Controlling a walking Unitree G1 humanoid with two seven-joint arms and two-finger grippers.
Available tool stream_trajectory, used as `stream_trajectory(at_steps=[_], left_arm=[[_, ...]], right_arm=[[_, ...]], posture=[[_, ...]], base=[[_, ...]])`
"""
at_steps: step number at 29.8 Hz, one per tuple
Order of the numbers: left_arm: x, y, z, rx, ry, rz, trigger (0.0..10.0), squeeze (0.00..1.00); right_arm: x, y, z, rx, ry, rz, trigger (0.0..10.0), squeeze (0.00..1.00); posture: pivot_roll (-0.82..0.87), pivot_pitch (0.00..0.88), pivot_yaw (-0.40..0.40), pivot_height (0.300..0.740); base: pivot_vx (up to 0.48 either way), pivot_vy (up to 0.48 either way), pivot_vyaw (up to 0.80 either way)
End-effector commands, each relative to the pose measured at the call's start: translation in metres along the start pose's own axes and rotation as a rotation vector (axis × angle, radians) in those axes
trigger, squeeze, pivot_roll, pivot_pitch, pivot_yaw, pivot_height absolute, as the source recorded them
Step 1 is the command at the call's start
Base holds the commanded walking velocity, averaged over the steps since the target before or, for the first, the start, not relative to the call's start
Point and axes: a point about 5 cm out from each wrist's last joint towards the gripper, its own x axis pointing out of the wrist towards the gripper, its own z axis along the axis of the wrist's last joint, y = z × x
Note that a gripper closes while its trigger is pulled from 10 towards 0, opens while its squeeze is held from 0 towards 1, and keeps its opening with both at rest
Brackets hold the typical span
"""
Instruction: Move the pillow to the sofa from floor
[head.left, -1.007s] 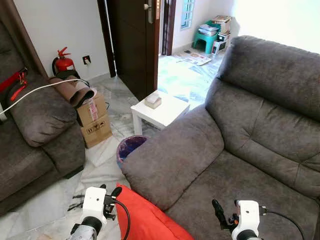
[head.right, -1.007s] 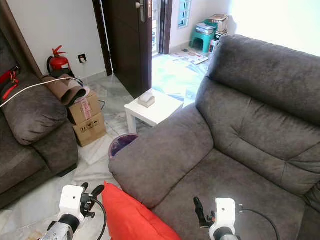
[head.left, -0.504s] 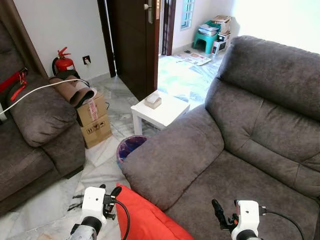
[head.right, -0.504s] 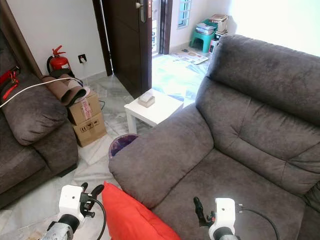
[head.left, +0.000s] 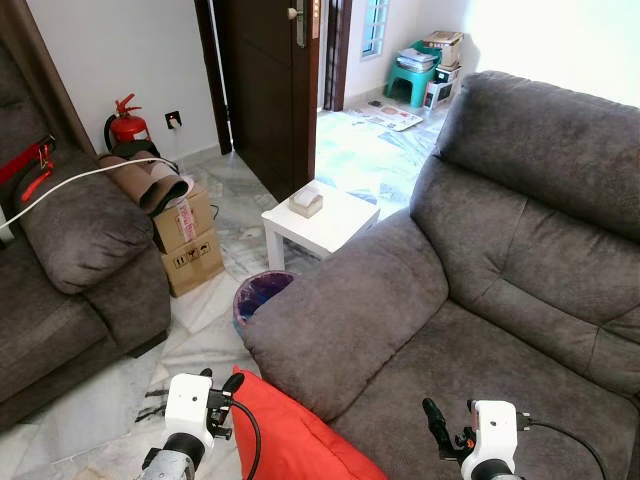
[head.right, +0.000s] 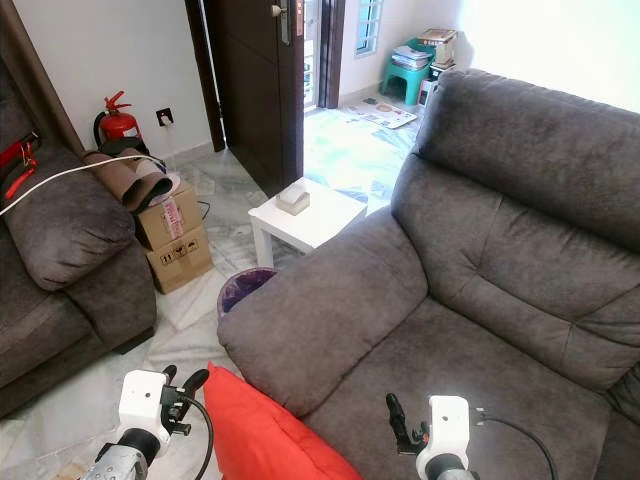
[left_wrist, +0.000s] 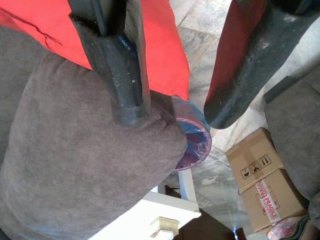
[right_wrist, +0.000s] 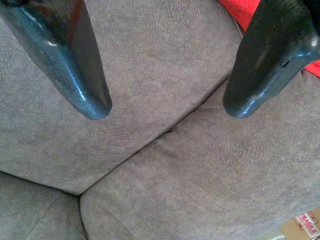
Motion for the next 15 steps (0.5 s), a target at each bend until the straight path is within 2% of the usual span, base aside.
stream_trajectory(at_steps=[1, 15], left_arm=[[0.0001, -0.0009, 0.0014, 0.006, -0.007, -0.006, 10.0, 0.00], [-0.0005, 0.0004, 0.0019, 0.011, -0.010, -0.005, 10.0, 0.00]], right_arm=[[0.0018, 0.0004, 0.0022, 0.013, -0.006, -0.006, 10.0, 0.00], [0.0018, 0.0006, 0.0019, 0.012, -0.004, -0.003, 10.0, 0.00]], posture=[[0.01, 0.062, -0.011, 0.740], [0.01, 0.062, -0.011, 0.740]], base=[[0.000, 0.000, 0.00], [0.000, 0.000, 0.00]])
